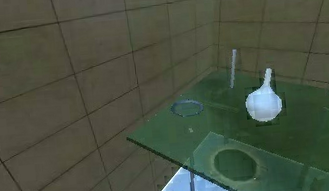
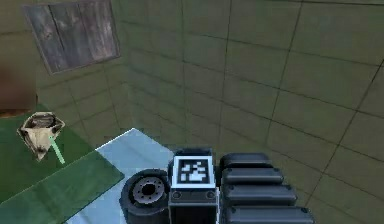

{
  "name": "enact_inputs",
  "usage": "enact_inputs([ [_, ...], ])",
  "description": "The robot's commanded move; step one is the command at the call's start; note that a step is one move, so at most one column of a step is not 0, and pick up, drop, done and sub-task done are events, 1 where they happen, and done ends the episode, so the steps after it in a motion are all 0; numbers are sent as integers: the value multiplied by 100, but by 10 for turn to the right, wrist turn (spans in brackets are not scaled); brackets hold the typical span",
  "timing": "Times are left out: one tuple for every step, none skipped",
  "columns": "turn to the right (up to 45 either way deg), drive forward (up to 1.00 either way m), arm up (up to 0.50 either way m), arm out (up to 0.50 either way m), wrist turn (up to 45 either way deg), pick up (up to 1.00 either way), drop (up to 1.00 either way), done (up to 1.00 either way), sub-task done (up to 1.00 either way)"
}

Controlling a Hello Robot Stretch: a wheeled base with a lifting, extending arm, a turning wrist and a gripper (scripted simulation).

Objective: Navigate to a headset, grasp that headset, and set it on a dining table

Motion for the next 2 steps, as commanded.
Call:
enact_inputs([
  [-30, 0, 0, 0, 0, 0, 0, 0, 0],
  [450, 0, 0, 0, 0, 0, 0, 0, 0],
])
